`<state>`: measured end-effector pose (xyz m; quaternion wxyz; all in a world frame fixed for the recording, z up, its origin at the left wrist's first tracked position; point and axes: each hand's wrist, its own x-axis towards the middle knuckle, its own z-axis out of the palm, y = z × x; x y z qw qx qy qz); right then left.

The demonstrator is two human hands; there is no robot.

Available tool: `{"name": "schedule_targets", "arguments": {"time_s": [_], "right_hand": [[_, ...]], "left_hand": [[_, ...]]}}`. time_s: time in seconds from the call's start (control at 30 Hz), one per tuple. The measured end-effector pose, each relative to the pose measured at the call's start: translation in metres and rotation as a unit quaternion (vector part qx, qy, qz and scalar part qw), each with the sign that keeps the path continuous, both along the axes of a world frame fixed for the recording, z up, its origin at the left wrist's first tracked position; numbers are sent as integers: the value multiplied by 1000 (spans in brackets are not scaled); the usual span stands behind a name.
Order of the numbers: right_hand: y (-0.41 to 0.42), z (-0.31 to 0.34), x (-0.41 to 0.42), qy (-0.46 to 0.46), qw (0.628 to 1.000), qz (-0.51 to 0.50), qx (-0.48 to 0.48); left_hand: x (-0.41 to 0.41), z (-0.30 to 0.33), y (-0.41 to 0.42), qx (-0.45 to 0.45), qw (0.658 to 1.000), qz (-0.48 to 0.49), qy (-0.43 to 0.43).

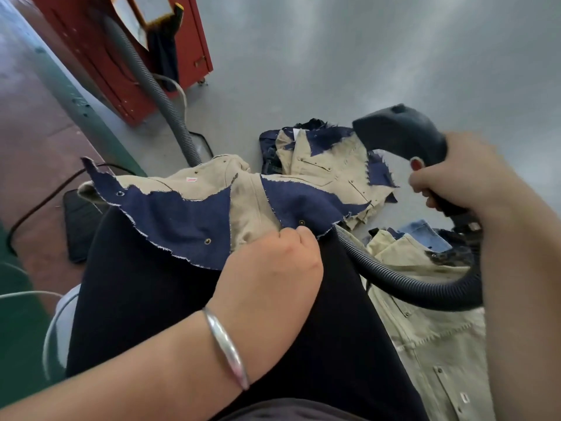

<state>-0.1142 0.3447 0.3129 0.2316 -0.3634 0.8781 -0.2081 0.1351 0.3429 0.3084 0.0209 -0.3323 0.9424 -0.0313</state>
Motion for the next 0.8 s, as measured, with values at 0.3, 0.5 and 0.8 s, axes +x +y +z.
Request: {"name": "schedule_targets", "arguments": {"time_s": [0.3, 0.5, 0.8], "right_hand": [[83, 25, 30, 48, 997, 63, -12], [96, 16, 55, 85, 985, 147, 39], [45, -12, 48, 43, 990, 134, 33]], "left_hand": [[1, 3, -26, 16, 999, -4, 28], [38, -4, -22, 51, 998, -14, 40], [47, -7, -13, 115, 992, 20, 56]]}}
